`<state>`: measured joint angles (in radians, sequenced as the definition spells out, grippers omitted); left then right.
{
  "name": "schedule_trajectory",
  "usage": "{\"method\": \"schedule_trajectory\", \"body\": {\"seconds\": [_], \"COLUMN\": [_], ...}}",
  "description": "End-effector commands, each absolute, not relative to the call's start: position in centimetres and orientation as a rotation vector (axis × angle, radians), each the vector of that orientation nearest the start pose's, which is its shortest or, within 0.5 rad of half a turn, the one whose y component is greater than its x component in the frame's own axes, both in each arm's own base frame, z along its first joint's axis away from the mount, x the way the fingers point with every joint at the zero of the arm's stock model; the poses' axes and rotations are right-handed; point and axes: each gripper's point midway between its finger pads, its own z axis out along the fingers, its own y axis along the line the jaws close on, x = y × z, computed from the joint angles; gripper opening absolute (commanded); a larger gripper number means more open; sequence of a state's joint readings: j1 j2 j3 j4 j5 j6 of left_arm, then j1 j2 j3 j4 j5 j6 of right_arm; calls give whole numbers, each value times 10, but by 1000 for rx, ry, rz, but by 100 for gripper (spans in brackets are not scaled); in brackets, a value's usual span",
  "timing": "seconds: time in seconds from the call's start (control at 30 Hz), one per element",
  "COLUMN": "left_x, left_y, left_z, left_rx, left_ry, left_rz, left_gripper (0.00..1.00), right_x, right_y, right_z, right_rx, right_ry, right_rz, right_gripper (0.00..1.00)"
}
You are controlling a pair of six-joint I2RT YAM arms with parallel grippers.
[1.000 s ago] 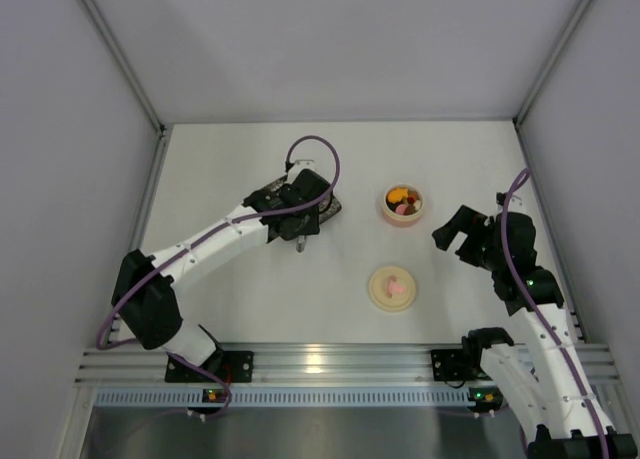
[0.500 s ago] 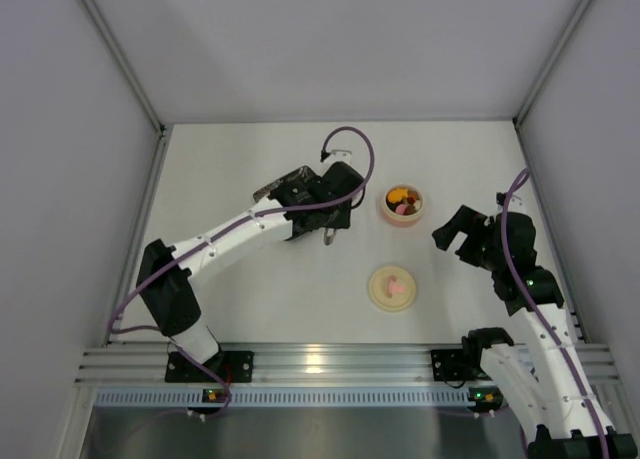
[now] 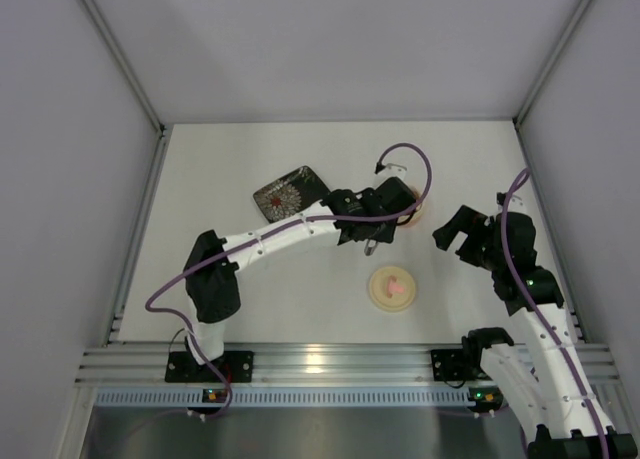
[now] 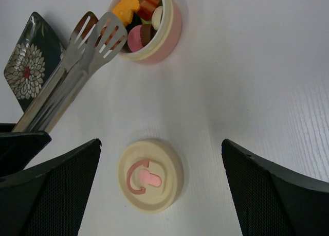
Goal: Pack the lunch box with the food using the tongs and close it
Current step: Place the fake food in the packing box.
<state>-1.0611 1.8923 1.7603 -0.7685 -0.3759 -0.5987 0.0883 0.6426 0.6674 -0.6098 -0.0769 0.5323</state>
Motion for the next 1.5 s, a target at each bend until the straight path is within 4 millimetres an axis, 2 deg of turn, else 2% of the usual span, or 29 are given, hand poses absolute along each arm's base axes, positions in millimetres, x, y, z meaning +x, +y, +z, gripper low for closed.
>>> {"method": "schedule_trajectory", "body": {"seconds": [0.0,0.2,0.8,1.17,1.47], "left_x": [277,280,284,285,288], "left_y": [-413,-420,-418,-419,-417], "left_z": [199,194,182,193,217], "left_rx": [395,405,420,420,420], "left_ry": [2327,2332,2337,2311,2262], "left_rz": [-363,-357,-306,-327,-340], "left_gripper": [38,38,44,48,50], "right_x": [242,243,241,240,240], "right_y": [49,49,48,49,49], "right_z": [187,187,183,181,181], "right_rx": [435,434,436,438,439], "right_ry": [2088,2092,2095,2098,2097], "right_rz": [418,416,412,414,417], "right_gripper": [100,99,99,100,99]}}
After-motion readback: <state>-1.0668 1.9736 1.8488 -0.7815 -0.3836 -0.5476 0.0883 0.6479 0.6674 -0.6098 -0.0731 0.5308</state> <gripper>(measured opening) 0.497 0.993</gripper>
